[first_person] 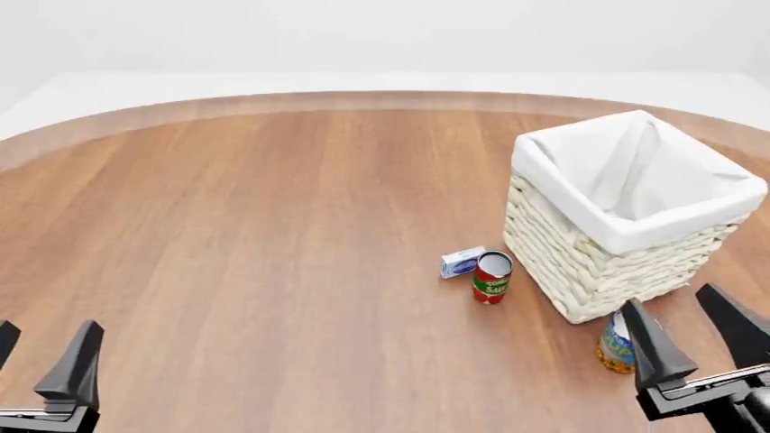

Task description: Pick up the ketchup, and put it in the basket.

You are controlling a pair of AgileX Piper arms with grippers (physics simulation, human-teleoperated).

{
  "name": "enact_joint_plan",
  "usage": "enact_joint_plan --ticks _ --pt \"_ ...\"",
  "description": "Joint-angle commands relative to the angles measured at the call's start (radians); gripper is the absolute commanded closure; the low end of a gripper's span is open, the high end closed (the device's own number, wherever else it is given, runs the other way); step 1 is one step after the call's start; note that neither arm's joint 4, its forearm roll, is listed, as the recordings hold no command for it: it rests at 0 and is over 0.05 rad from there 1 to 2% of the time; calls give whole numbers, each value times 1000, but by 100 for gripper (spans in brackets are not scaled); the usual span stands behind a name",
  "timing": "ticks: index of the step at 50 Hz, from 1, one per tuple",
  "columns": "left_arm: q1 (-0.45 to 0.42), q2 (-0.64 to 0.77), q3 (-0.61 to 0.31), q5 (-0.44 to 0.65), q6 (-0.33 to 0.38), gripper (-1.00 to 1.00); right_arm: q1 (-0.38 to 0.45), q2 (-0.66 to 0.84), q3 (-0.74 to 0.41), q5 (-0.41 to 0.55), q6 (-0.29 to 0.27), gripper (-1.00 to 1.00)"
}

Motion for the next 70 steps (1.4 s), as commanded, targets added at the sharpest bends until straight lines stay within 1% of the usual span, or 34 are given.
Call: enact_joint_plan --ticks 1,8,9,12,13,15,16,19,23,24,27,32,35,36,38,45,51,54,55,57,62,64,66,68,70 --pt "0 0 0 0 0 -100 115 176 0 -200 -37 -100" --pt "0 0 0 0 0 -100 154 235 -10 -263 -46 -100" --pt "0 0 0 0 0 -100 178 256 -15 -285 -54 -100" --pt "0 0 0 0 0 -100 199 288 -19 -318 -62 -100" --pt "0 0 0 0 0 -100 226 308 -25 -339 -71 -100" --pt "0 0 0 0 0 -100 251 339 -31 -368 -81 -100" --pt "0 0 0 0 0 -100 273 374 -37 -402 -88 -100" --pt "0 0 0 0 0 -100 290 409 -41 -436 -89 -100" --pt "0 0 0 0 0 -100 335 497 -57 -512 -95 -100" --pt "0 0 0 0 0 -100 335 499 -57 -514 -95 -100" --pt "0 0 0 0 0 -100 382 563 -74 -567 -108 -100" --pt "0 0 0 0 0 -100 430 625 -96 -618 -106 -100" --pt "0 0 0 0 0 -100 452 644 -109 -632 -113 -100" --pt "0 0 0 0 0 -100 472 658 -114 -640 -125 -100" --pt "0 0 0 0 0 -100 490 672 -121 -650 -125 -100" --pt "0 0 0 0 0 -100 592 740 -162 -670 -154 -100" --pt "0 0 0 0 0 -100 662 779 -202 -655 -150 -100" --pt "0 0 0 0 0 -100 714 805 -221 -657 -174 -100" --pt "0 0 0 0 0 -100 714 805 -222 -657 -174 -100" --pt "0 0 0 0 0 -100 751 831 -245 -651 -186 -100" --pt "0 0 0 0 0 -100 780 860 -275 -642 -196 -100" --pt "0 0 0 0 0 -100 809 867 -287 -631 -186 -100" --pt "0 0 0 0 0 -100 819 883 -298 -624 -171 -100" --pt "0 0 0 0 0 -100 819 906 -309 -623 -143 -100" --pt "0 0 0 0 0 -100 819 932 -314 -638 -135 -100"
